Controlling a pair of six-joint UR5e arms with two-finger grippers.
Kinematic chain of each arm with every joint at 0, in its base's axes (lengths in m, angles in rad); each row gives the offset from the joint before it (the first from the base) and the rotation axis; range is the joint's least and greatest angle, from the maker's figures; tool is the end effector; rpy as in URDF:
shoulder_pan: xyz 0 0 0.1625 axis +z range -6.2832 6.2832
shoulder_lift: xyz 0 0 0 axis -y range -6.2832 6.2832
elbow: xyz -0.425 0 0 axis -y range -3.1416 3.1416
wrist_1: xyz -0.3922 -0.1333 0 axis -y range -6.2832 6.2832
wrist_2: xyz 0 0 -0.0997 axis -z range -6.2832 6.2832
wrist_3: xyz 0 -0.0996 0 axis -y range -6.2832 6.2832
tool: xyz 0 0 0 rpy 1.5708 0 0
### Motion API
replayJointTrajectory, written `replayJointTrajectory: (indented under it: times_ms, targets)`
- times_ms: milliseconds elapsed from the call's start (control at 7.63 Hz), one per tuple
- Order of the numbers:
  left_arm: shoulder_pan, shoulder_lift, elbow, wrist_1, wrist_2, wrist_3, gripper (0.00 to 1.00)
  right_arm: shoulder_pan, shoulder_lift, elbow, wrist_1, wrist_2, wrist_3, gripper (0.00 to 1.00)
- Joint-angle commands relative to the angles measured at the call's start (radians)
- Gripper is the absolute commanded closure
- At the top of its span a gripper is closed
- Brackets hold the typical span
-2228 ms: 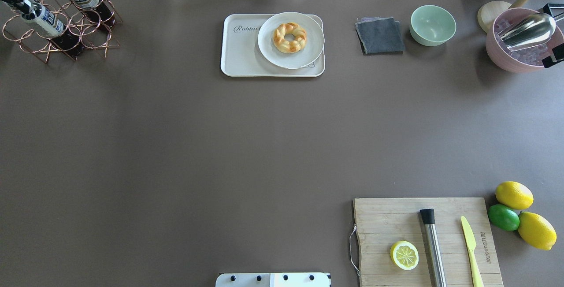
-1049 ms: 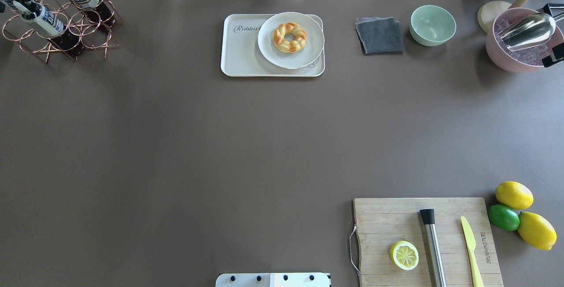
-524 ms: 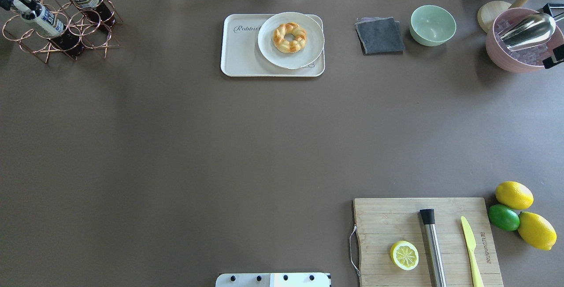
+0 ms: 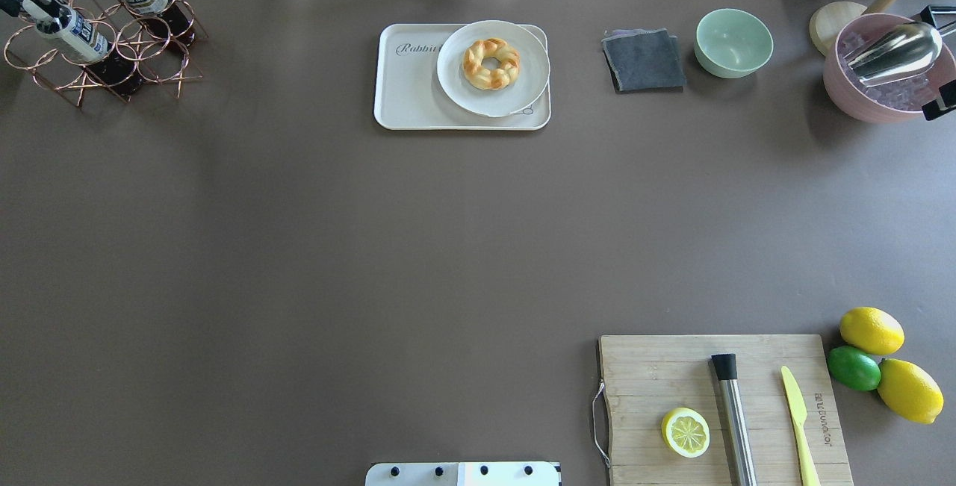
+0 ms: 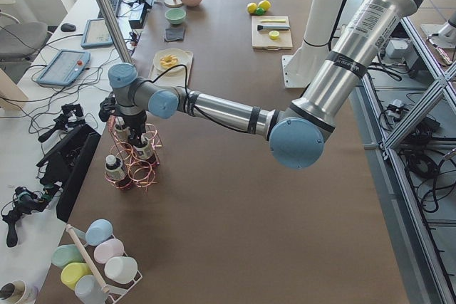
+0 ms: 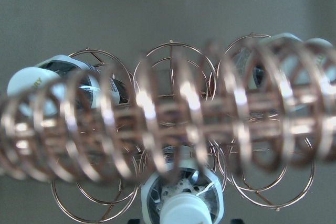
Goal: Place tea on tray
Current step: 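Grasp the white-capped tea bottle with the left gripper and lift it out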
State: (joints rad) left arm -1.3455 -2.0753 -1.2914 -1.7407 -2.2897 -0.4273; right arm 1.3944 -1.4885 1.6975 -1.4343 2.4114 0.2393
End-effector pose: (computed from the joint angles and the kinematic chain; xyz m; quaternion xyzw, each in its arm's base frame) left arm 0.0923 -0.7058 0.4778 0.0634 0.3856 -0.0239 0.9202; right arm -0.0357 -0.5370 0.5334 0.0706 -0.4257 -0.0418 0.9011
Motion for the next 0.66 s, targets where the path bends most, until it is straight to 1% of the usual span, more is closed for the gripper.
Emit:
replayJointTrajectory:
  times_ms: [0,131,393,524]
  targets:
    - [-0.004,-0.008,0.001,0.000,0.000,0.001,0.89,0.000,-0.003,-0.001,-0.002,0.000,0.000,0.00]
    - [-0.006,-0.009,0.001,0.000,0.000,0.001,1.00,0.000,-0.003,-0.001,0.000,0.000,0.000,0.00]
    - [-0.015,-0.009,-0.003,0.006,-0.002,-0.002,1.00,0.000,-0.006,0.001,0.000,0.000,0.000,0.00]
    - [-0.041,-0.009,-0.014,0.012,-0.016,-0.002,1.00,0.000,-0.006,0.001,0.000,0.002,0.000,0.00]
